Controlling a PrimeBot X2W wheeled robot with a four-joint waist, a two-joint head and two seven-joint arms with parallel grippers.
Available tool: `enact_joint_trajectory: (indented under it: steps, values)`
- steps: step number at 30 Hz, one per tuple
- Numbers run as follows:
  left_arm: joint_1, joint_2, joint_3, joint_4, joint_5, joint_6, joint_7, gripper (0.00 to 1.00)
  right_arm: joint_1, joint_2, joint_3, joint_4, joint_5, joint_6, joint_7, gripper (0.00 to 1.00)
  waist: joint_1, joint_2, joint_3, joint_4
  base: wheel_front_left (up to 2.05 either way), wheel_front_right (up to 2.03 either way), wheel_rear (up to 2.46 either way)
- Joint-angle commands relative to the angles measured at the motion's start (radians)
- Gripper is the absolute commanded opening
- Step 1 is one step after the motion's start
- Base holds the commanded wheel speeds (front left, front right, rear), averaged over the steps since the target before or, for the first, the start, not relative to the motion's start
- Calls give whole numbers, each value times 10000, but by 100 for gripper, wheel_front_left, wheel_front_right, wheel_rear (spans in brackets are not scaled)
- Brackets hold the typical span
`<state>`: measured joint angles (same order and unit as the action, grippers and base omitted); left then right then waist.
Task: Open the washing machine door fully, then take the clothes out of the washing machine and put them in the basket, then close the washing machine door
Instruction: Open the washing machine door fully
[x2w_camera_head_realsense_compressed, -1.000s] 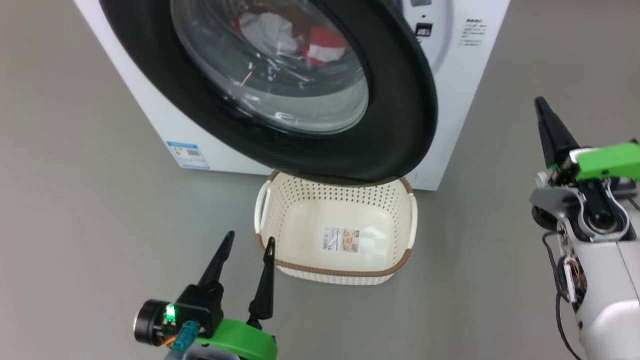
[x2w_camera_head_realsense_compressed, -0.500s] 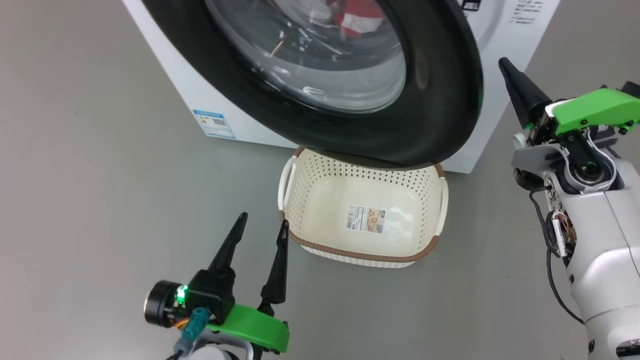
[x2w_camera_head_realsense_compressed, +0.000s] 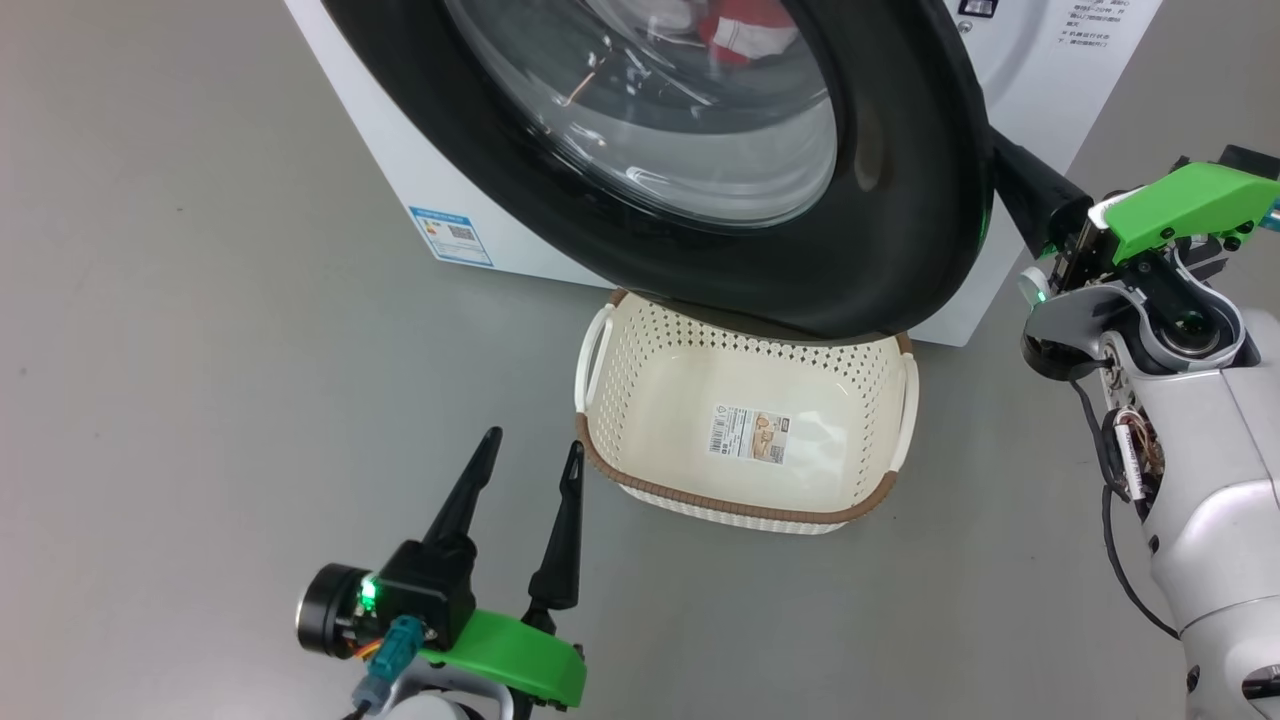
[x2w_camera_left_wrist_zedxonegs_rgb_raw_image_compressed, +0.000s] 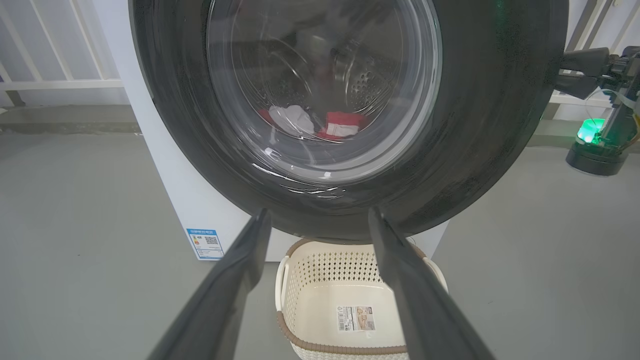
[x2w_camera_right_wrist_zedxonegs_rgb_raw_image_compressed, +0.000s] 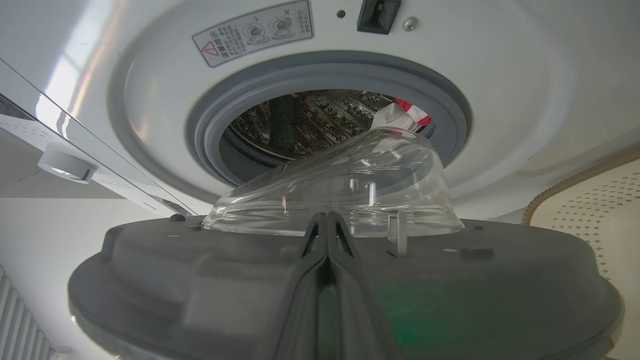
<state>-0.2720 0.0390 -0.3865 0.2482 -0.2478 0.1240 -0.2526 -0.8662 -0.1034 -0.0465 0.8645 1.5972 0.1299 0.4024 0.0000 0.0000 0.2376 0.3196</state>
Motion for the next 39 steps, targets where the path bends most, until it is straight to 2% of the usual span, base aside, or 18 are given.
enact_joint_trajectory:
  steps: [1, 13, 24, 31, 39]
  values:
    - [-269, 112, 286, -270, -14, 78, -92, 100, -82, 183, 233, -301, 146, 8, 321, 0, 0, 0, -13, -11, 0, 0, 0]
    - [-201, 112, 364, -96, 88, 34, -92, 100, 698, 314, 272, -786, 600, 8, 1656, 0, 0, 0, -280, -149, 0, 0, 0]
    - [-112, 112, 567, 78, 248, -96, -92, 100, 1601, 492, 646, -1415, 933, 8, 2383, 0, 0, 0, -612, -278, 0, 0, 0]
    - [19, 112, 692, 191, 331, -195, -92, 100, 2240, 527, 1381, -1871, 1543, 8, 2609, 0, 0, 0, -903, -343, 0, 0, 0]
    - [151, 112, 791, 282, 398, -282, -92, 100, 2777, 530, 2593, -2436, 2408, 8, 2195, 0, 0, 0, -1132, -347, 0, 0, 0]
